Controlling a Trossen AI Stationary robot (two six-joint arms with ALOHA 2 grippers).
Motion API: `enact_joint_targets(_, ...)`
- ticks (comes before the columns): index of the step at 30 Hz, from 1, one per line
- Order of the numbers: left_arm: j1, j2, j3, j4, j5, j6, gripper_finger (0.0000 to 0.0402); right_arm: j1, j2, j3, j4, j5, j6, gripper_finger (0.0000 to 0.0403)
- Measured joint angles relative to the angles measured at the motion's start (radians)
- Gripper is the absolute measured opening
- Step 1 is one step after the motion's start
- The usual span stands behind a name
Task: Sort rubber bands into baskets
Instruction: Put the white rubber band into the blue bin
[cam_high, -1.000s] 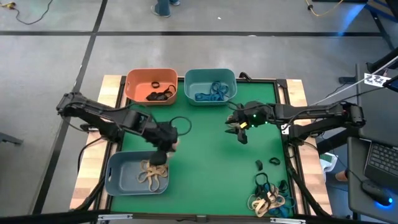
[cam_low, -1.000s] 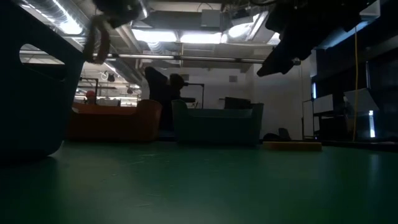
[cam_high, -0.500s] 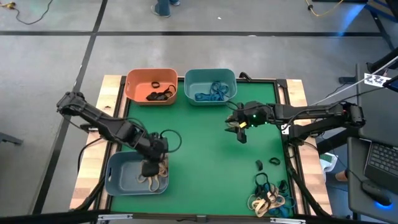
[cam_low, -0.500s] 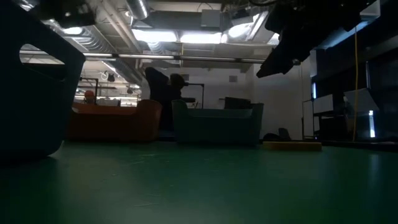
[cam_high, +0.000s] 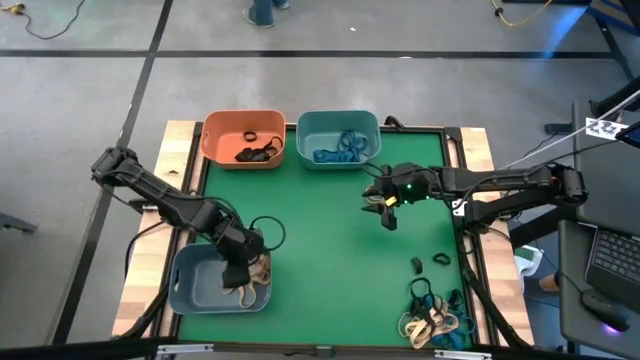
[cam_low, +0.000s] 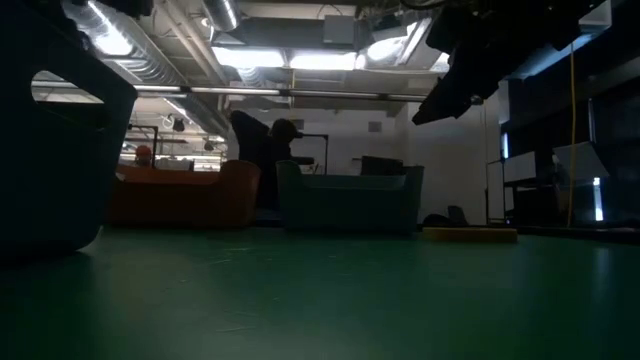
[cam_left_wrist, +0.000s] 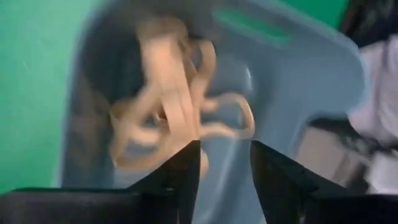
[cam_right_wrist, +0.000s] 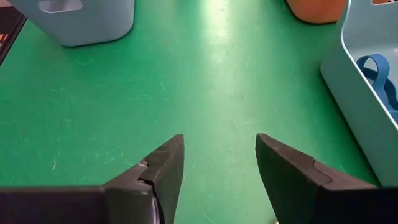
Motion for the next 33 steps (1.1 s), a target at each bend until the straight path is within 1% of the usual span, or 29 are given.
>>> enact_joint_targets(2, 0.020, -0.002, 0.018, -0.037, 0.055, 0.009, 0.0144, 0.000, 0.000, 0.000, 0.000, 0.000, 0.000, 0.0200)
enact_joint_targets(4, 0.042, -0.009, 0.038, -0.060, 0.045, 0.034, 0.0148, 0.000, 0.000, 0.000, -0.001, 0.000, 0.000, 0.0200)
enact_joint_targets(5, 0.053, -0.015, 0.045, -0.063, 0.021, 0.056, 0.0148, 0.000, 0.000, 0.000, 0.000, 0.004, 0.000, 0.0200)
enact_joint_targets(8, 0.084, -0.035, 0.052, -0.029, -0.114, 0.164, 0.0145, 0.000, 0.000, 0.000, -0.001, 0.040, -0.003, 0.0200)
enact_joint_targets(11, 0.103, -0.045, 0.052, 0.039, -0.291, 0.298, 0.0141, 0.000, 0.000, 0.000, -0.026, 0.066, -0.004, 0.0200)
enact_joint_targets(14, 0.113, -0.046, 0.039, 0.160, -0.471, 0.436, 0.0141, 0.000, 0.000, 0.000, -0.084, 0.079, -0.023, 0.0200)
enact_joint_targets(16, 0.123, -0.043, 0.018, 0.255, -0.530, 0.517, 0.0141, 0.000, 0.000, 0.000, -0.128, 0.114, -0.029, 0.0200)
enact_joint_targets(19, 0.142, -0.042, -0.031, 0.414, -0.563, 0.598, 0.0141, 0.000, 0.002, 0.000, -0.192, 0.163, -0.030, 0.0200)
enact_joint_targets(22, 0.159, -0.042, -0.093, 0.581, -0.572, 0.648, 0.0141, 0.000, 0.007, -0.001, -0.235, 0.222, -0.041, 0.0200)
enact_joint_targets(27, 0.185, -0.042, -0.204, 0.820, -0.574, 0.683, 0.0141, 0.000, 0.041, -0.001, -0.234, 0.330, -0.052, 0.0200)
enact_joint_targets(29, 0.193, -0.042, -0.245, 0.890, -0.574, 0.681, 0.0141, -0.005, 0.068, -0.001, -0.242, 0.359, -0.052, 0.0200)
enact_joint_targets(31, 0.202, -0.040, -0.278, 0.945, -0.573, 0.665, 0.0141, -0.022, 0.102, -0.001, -0.236, 0.362, -0.048, 0.0200)
enact_joint_targets(33, 0.208, -0.040, -0.302, 0.952, -0.574, 0.642, 0.0141, -0.050, 0.142, -0.001, -0.240, 0.362, -0.032, 0.0200)
